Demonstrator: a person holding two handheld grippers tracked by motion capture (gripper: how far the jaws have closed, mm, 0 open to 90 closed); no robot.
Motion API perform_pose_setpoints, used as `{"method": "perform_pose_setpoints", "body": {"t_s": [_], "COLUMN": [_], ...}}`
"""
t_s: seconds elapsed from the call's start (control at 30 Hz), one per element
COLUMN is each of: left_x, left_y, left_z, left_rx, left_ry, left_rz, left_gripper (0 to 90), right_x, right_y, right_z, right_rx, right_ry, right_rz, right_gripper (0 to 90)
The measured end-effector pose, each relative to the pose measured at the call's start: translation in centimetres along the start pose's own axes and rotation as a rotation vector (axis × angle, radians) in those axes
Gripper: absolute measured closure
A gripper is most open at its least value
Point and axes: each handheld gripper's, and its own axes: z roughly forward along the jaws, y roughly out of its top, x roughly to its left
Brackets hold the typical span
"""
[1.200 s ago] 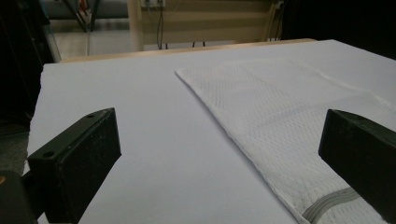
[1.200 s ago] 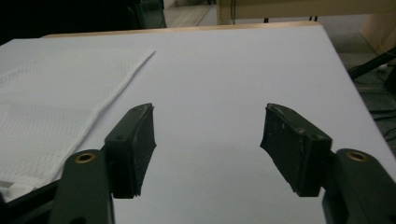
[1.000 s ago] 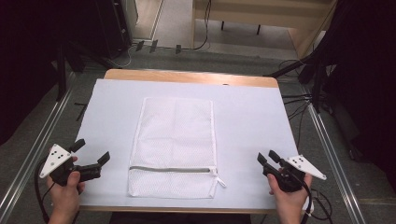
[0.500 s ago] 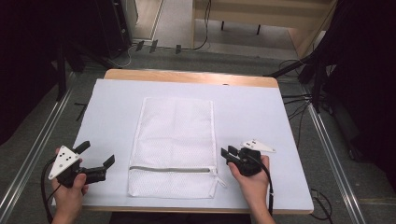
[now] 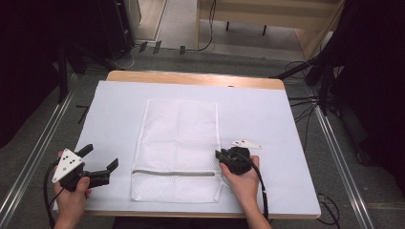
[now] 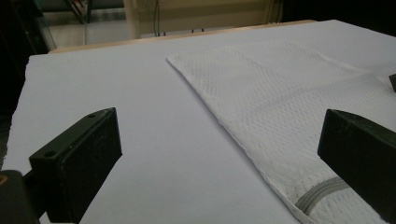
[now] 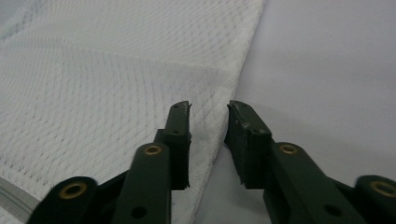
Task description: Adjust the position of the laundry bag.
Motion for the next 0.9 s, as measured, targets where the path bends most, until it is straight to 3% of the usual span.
{"method": "perform_pose_setpoints", "body": {"t_s": [0.1,0.13,0.23,0.9], "left_x": [0.1,0.0,0.0,0.0], "left_y": [0.0,0.0,0.1,0.1], "left_z": [-0.1,0.0,0.0,0.2], "left_rx": [0.001,0.001,0.000,0.002], "left_ry": [0.003,0.004,0.001,-0.005], "left_rz": [-0.003,-0.003,-0.001,-0.001], "left_gripper": [0.0,0.0,0.0,0.0], "right_x": [0.3,0.0,-0.1,-2.9], "right_y": [-0.2,-0.1,-0.1,0.0], "right_z": [0.1,0.1,0.0,-2.1], "right_rx": [0.004,0.008,0.011,-0.027], "right_ry": [-0.009,0.016,0.024,-0.009], "right_rz": [-0.018,0.015,0.013,0.015], "right_gripper": [90.0,90.0,90.0,90.0]}}
